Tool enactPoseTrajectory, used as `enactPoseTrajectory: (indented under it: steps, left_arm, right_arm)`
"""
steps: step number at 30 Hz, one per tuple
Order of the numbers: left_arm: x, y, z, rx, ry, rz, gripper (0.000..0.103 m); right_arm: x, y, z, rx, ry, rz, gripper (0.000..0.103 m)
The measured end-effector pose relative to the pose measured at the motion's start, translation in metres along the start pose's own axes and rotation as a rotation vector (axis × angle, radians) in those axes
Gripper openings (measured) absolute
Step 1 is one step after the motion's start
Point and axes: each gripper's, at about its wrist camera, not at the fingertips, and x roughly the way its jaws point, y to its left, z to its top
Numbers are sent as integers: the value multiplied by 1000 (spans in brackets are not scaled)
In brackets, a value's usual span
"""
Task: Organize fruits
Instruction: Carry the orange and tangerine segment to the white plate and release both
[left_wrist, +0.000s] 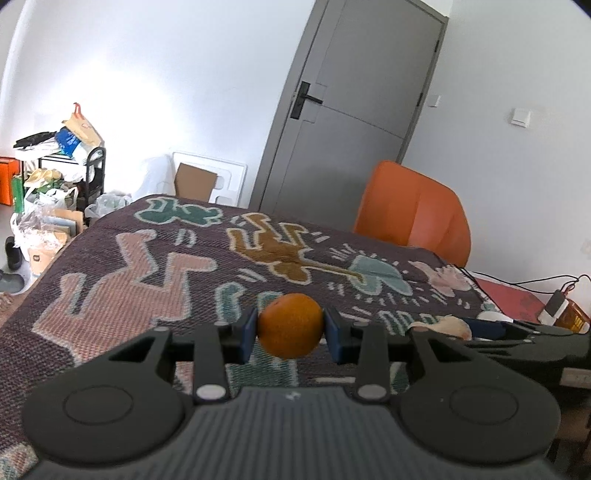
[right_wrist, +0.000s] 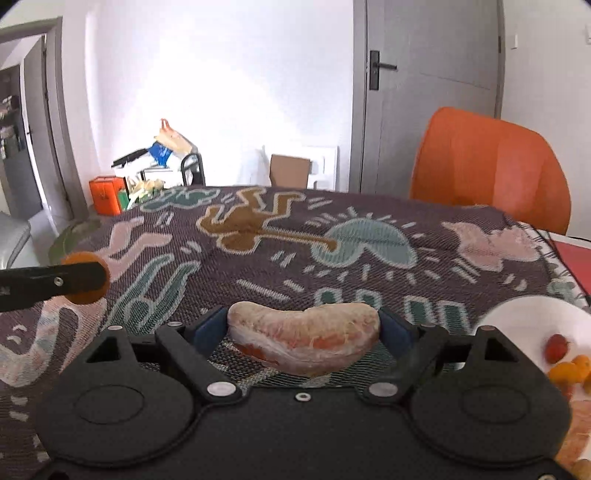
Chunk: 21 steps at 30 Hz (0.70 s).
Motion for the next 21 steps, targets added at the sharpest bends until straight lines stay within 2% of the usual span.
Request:
enactPoseTrajectory:
  steps: [4, 21]
  left_arm:
    - [0, -15, 0, 18, -4, -25, 37]
    - [14, -88, -14, 85, 27, -140, 37]
  right_arm:
    - [-16, -17, 0, 52, -27, 11, 84]
    - [-71, -89, -26, 125, -80, -120, 84]
